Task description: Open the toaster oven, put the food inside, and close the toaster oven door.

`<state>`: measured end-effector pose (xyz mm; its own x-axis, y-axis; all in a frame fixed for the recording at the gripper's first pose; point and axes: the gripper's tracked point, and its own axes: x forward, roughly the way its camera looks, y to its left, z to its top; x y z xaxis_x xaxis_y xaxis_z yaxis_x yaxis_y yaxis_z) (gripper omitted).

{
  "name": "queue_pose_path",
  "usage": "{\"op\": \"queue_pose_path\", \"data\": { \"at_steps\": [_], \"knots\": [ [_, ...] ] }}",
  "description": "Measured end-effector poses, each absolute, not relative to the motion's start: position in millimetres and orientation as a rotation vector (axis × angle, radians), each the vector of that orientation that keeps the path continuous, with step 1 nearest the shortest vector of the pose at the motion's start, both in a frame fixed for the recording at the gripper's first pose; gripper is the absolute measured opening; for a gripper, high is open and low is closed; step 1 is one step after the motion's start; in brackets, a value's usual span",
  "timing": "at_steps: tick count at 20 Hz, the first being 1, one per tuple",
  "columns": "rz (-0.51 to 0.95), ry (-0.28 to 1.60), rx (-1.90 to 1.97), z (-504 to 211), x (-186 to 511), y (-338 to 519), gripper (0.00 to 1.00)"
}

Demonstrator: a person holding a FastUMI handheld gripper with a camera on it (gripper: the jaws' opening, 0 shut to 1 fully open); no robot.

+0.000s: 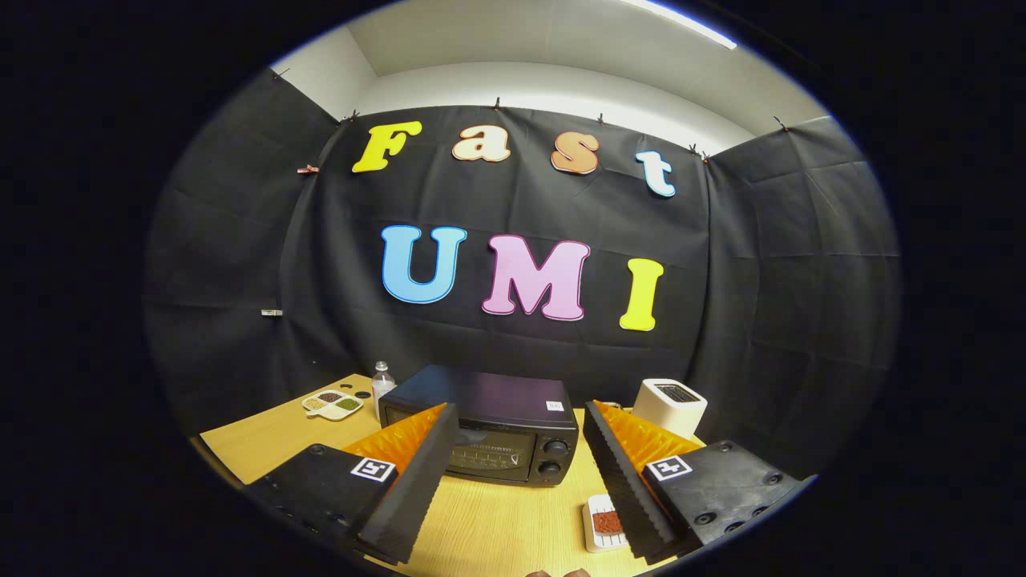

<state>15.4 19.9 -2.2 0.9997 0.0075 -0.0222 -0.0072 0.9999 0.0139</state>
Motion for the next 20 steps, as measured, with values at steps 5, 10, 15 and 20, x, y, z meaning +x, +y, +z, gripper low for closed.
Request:
{"op": "queue_pose_path", "data": {
  "at_steps": [5, 10, 15, 20],
  "knots": [
    [0.006, 0.063, 0.051, -15.4, 38.7, 26.7, 0.97],
    [-0.019, 0.118, 0.078, -30.1, 64.2, 22.6, 0.97],
    [0.011, 0.196, 0.084, -65.1, 100.0, 40.9, 0.97],
    [0.056, 0.254, 0.128, -89.1, 145.5, 83.6, 0.98]
  ]
}}
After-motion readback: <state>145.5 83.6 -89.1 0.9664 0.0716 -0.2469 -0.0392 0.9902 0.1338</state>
